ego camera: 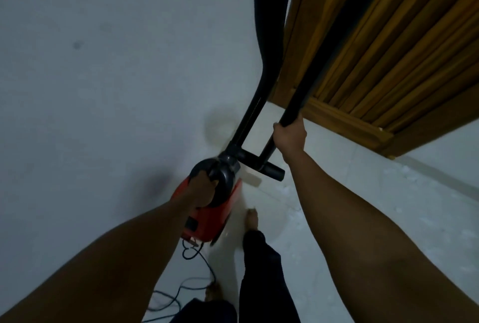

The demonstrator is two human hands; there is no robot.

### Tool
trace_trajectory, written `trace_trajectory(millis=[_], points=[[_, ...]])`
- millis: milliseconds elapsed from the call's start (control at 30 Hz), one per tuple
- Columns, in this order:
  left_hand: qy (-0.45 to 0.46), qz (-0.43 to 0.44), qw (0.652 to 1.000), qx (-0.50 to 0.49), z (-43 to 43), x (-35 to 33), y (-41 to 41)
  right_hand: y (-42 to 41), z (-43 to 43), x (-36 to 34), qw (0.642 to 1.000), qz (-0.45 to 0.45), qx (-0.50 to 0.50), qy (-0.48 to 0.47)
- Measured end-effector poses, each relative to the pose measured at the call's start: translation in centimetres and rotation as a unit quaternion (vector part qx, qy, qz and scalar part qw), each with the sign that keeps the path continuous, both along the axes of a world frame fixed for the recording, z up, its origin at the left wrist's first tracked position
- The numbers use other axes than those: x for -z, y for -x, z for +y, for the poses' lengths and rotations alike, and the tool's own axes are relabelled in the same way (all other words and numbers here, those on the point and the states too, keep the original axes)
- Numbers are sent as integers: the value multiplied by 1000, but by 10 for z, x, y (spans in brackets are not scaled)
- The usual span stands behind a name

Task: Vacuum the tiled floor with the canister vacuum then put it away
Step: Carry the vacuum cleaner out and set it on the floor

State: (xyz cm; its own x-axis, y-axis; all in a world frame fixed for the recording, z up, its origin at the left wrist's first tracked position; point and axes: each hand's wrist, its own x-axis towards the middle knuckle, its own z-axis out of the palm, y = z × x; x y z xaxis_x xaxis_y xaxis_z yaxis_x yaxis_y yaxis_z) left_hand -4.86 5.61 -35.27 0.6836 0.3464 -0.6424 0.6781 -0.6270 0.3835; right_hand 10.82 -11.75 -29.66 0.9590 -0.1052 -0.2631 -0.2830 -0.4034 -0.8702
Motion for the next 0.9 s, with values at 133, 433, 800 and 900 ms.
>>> trace_trajectory(millis=[133,433,800,900], points=[[-37,13,998,53,-7,-26,78,79,-11,-17,1000,4,6,-15],[-5,0,997,-76,-32,-35,218,211,-45,-28,999,32,-7,-11],[-22,20,998,-52,-77,-9,404,393,-93,-5,997,70,-30,-18],[-13,35,998,-52,-82,-4,459,445,-93,6,995,84,-38,-24]])
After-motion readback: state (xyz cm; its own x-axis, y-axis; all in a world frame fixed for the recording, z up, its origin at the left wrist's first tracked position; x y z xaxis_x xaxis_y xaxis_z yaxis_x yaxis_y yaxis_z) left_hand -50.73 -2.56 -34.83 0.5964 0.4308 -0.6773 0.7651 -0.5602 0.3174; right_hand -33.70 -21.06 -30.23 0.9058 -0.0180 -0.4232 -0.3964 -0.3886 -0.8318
